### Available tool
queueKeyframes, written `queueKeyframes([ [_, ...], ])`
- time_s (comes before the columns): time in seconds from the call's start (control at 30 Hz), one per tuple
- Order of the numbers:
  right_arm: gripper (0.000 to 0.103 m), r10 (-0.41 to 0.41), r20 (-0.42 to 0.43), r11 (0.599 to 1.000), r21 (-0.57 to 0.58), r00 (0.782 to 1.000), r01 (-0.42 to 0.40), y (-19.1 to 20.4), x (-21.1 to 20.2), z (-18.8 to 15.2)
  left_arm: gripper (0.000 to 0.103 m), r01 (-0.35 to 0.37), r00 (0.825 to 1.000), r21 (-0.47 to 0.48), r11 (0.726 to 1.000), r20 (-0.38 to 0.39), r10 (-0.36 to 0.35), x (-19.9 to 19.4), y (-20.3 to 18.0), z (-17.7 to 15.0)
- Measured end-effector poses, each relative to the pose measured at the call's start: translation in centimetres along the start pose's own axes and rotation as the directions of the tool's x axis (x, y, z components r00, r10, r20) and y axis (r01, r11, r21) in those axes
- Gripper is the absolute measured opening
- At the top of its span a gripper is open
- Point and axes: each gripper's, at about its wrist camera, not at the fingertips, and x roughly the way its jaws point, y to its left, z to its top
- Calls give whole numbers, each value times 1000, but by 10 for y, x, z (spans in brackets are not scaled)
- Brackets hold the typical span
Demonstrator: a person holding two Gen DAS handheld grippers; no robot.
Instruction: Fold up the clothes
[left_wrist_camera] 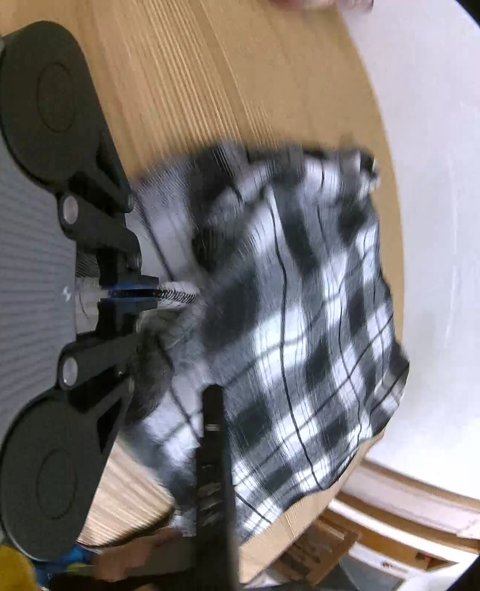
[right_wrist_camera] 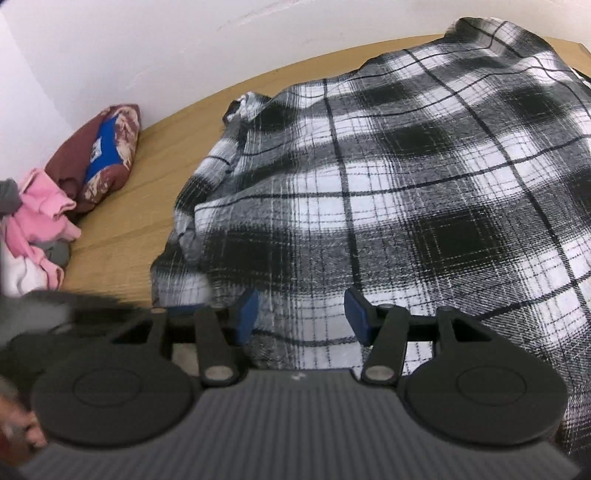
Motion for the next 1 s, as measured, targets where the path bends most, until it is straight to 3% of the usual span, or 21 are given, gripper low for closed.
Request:
queueKeyframes([
  [0.1, 55, 11, -16, 1000, -26, 1000, -12, 2, 3, 1, 5, -32, 996, -5, 999, -80, 31, -23, 3, -26],
  [0.23, 56, 45, -31, 992, -115, 998, -48, 22, 11, 2, 8, -132, 978, 55, 990, -156, 139, -26, 1, -52],
  [0.33, 56, 109, -36, 967, -228, 993, -114, 54, 21, 8, 11, -126, 983, -48, 991, -142, 118, -29, 13, -53],
  [0.47, 53, 196, -7, 879, -443, 981, -179, 112, 45, 15, 26, -126, 990, -160, 979, -89, 113, -34, 28, -48],
  [0.5, 53, 190, -26, 859, -480, 981, -179, 124, 57, 16, 28, -134, 989, -169, 976, -79, 122, -35, 29, -47],
  [0.6, 51, 63, -111, 845, -522, 992, -112, 144, 102, 22, 37, -150, 988, -184, 971, -49, 144, -39, 32, -46],
  [0.7, 38, 21, -150, 855, -510, 989, -95, 144, 121, 25, 40, -163, 987, -191, 968, -34, 160, -44, 34, -50],
  [0.73, 27, 24, -153, 864, -494, 988, -97, 143, 124, 27, 40, -166, 986, -199, 966, -34, 162, -45, 37, -52],
  [0.77, 10, 50, -171, 882, -455, 984, -124, 140, 124, 32, 41, -169, 986, -207, 964, -34, 165, -46, 40, -54],
  [0.8, 10, 122, -217, 907, -371, 968, -198, 136, 125, 38, 42, -167, 986, -221, 961, -36, 164, -47, 43, -56],
  [0.83, 10, 243, -257, 920, -243, 935, -306, 130, 125, 46, 44, -163, 987, -236, 958, -38, 159, -47, 46, -58],
  [0.87, 11, 405, -278, 895, -76, 871, -440, 123, 126, 53, 45, -161, 987, -253, 954, -40, 156, -47, 48, -59],
  [0.9, 11, 576, -269, 815, 113, 772, -568, 115, 127, 60, 46, -160, 987, -267, 950, -43, 154, -47, 51, -61],
  [0.97, 13, 789, -149, 604, 368, 596, -707, 102, 127, 68, 47, -160, 987, -285, 945, -48, 153, -45, 56, -61],
  [1.0, 14, 827, -91, 538, 418, 555, -732, 98, 124, 71, 47, -161, 987, -288, 944, -48, 153, -45, 57, -61],
])
